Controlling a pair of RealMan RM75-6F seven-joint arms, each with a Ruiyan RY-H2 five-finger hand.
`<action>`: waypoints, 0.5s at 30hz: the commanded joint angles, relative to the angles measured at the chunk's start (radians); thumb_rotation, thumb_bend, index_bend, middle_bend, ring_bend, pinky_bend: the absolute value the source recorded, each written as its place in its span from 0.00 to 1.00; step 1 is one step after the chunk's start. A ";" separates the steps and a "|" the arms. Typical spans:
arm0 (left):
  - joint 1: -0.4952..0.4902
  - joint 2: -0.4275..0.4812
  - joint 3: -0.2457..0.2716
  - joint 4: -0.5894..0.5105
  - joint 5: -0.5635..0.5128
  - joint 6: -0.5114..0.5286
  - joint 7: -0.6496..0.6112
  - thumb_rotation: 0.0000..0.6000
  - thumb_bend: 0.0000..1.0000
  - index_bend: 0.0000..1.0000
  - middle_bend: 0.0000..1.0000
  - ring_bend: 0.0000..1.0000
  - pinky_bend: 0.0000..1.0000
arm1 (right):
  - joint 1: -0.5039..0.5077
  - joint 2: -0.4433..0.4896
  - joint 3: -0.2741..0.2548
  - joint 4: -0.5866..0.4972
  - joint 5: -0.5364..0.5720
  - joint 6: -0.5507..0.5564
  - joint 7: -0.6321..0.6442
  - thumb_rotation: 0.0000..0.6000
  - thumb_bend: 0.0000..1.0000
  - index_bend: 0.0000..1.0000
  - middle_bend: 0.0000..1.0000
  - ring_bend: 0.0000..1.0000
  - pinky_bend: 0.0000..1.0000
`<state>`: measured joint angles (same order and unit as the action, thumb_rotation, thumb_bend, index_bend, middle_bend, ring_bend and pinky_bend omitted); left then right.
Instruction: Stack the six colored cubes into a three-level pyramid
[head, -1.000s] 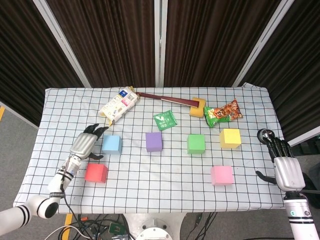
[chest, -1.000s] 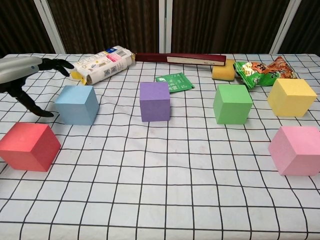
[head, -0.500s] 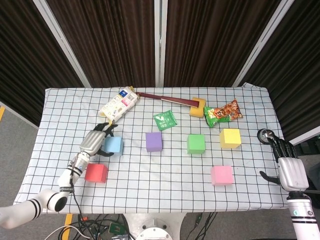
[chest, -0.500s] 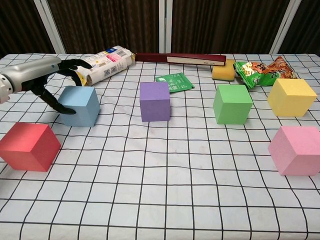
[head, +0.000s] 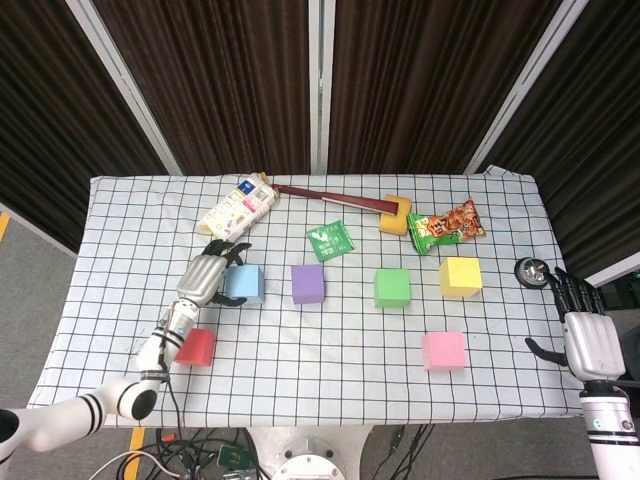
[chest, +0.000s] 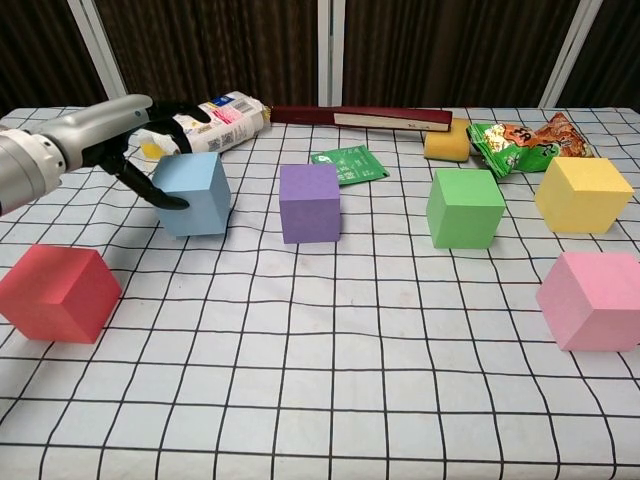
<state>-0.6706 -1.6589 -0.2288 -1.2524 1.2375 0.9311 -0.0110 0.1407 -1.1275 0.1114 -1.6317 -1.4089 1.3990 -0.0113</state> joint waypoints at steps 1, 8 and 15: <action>-0.029 -0.028 -0.019 -0.010 -0.055 -0.034 0.046 1.00 0.15 0.14 0.50 0.13 0.08 | 0.000 0.003 0.003 -0.001 0.002 0.001 0.004 1.00 0.09 0.00 0.00 0.00 0.00; -0.071 -0.078 -0.043 -0.002 -0.140 -0.050 0.140 1.00 0.16 0.14 0.50 0.13 0.08 | 0.000 0.008 0.005 -0.005 0.007 0.001 0.003 1.00 0.09 0.00 0.00 0.00 0.00; -0.097 -0.102 -0.055 -0.012 -0.196 -0.044 0.203 1.00 0.16 0.13 0.50 0.13 0.07 | 0.003 0.009 0.001 -0.005 0.010 -0.010 -0.001 1.00 0.09 0.00 0.00 0.00 0.00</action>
<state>-0.7629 -1.7564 -0.2813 -1.2640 1.0471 0.8851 0.1858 0.1433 -1.1189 0.1122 -1.6370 -1.3986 1.3890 -0.0125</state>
